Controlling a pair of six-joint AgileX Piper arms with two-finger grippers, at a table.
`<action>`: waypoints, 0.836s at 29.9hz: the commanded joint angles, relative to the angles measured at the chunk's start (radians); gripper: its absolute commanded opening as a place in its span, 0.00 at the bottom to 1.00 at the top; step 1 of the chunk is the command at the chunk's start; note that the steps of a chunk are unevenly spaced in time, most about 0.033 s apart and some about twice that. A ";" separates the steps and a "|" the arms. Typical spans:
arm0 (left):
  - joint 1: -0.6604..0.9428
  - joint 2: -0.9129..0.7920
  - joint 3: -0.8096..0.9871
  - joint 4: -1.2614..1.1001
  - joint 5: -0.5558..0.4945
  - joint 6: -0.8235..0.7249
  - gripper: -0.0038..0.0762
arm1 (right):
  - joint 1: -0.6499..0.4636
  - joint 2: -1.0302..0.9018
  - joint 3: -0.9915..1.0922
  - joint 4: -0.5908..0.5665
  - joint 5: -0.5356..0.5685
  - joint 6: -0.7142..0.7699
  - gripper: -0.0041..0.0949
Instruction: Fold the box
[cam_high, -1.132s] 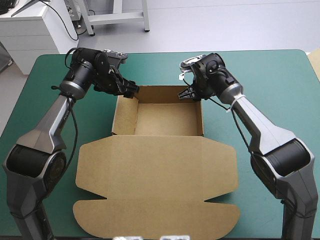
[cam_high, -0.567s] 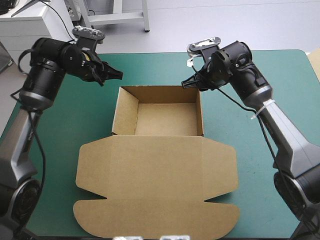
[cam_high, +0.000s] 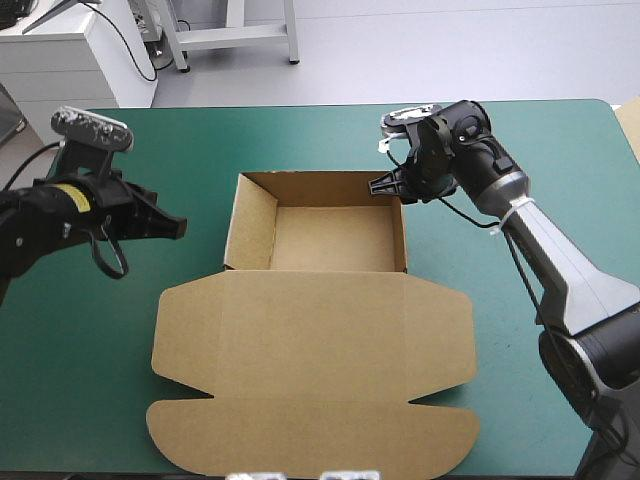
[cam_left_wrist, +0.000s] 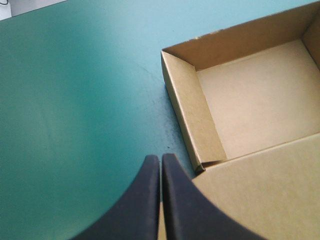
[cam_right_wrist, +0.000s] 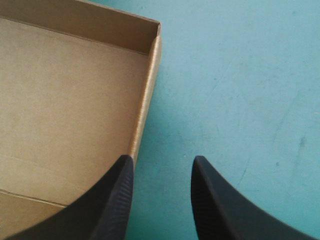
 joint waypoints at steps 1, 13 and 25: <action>-0.004 -0.098 0.107 -0.028 -0.118 0.001 0.04 | -0.007 -0.021 -0.022 0.050 -0.005 0.002 0.39; -0.004 -0.290 0.460 -0.020 -0.137 0.005 0.04 | -0.007 0.069 -0.020 0.063 -0.005 0.002 0.39; -0.004 -0.504 0.812 -0.020 -0.216 -0.022 0.04 | -0.007 0.162 -0.020 0.072 -0.005 0.032 0.39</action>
